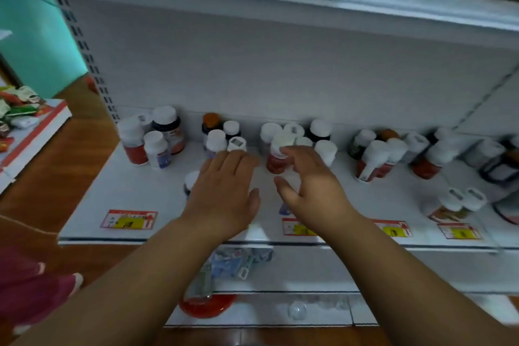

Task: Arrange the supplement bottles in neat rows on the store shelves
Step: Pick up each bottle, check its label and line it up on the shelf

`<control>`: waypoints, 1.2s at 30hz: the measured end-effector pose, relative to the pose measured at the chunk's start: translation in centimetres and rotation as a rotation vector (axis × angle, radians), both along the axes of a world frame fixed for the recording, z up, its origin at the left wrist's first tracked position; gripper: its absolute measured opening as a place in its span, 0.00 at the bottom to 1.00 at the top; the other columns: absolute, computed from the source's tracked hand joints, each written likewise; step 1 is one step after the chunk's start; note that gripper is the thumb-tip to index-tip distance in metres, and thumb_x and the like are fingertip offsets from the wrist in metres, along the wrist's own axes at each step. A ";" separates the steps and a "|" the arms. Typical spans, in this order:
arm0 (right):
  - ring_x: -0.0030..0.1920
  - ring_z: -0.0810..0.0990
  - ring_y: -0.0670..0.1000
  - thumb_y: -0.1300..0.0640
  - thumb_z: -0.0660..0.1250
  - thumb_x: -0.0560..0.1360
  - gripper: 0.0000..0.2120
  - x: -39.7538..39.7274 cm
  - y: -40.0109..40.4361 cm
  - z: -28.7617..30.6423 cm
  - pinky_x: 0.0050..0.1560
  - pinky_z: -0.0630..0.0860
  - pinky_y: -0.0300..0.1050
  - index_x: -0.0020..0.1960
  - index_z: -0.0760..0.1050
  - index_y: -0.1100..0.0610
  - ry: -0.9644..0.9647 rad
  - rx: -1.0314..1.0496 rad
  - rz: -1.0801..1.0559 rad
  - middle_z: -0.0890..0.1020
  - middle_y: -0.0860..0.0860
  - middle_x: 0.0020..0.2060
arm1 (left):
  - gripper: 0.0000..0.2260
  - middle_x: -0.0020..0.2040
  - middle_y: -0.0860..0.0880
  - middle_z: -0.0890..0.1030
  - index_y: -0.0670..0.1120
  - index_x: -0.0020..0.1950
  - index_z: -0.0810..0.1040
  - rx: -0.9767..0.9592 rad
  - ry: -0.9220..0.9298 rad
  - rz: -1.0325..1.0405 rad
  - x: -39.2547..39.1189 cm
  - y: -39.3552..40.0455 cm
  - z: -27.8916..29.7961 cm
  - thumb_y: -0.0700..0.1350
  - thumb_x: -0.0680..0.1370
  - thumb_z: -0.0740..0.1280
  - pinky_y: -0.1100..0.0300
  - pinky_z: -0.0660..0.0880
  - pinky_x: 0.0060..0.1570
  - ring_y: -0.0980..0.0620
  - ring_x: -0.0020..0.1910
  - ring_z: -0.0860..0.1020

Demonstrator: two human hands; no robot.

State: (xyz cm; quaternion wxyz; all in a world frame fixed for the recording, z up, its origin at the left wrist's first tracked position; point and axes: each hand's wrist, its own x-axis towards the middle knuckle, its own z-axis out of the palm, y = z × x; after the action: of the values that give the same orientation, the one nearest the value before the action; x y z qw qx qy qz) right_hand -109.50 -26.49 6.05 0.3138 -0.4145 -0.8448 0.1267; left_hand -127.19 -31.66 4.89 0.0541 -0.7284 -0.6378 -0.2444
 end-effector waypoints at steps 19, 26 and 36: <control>0.51 0.75 0.46 0.54 0.70 0.73 0.12 39.4 4.8 2.7 0.52 0.72 0.41 0.55 0.77 0.53 0.116 0.017 -0.397 0.78 0.48 0.51 | 0.14 0.53 0.46 0.78 0.46 0.56 0.78 -0.029 -0.202 -0.334 40.3 9.7 1.9 0.46 0.71 0.69 0.52 0.72 0.50 0.45 0.51 0.75; 0.47 0.78 0.48 0.60 0.66 0.75 0.09 46.8 8.6 3.2 0.45 0.73 0.41 0.54 0.78 0.53 0.106 0.013 -0.487 0.79 0.49 0.50 | 0.16 0.57 0.48 0.75 0.48 0.61 0.75 -0.069 -0.233 -0.475 46.9 16.1 1.8 0.46 0.74 0.69 0.55 0.66 0.52 0.48 0.55 0.71; 0.55 0.78 0.57 0.58 0.63 0.78 0.16 60.4 21.0 -0.6 0.51 0.74 0.45 0.64 0.74 0.50 -0.235 -0.387 -0.515 0.77 0.55 0.62 | 0.14 0.55 0.51 0.74 0.50 0.61 0.73 -0.064 -0.267 -0.430 56.8 20.4 1.8 0.47 0.76 0.66 0.57 0.64 0.50 0.52 0.54 0.68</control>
State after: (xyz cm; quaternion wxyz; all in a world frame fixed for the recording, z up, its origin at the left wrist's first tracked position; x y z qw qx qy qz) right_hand -49.07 -5.52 5.45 0.1515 -0.6778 -0.7031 0.1526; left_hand -70.35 -11.25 6.66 -0.1070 -0.8098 -0.4774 -0.3238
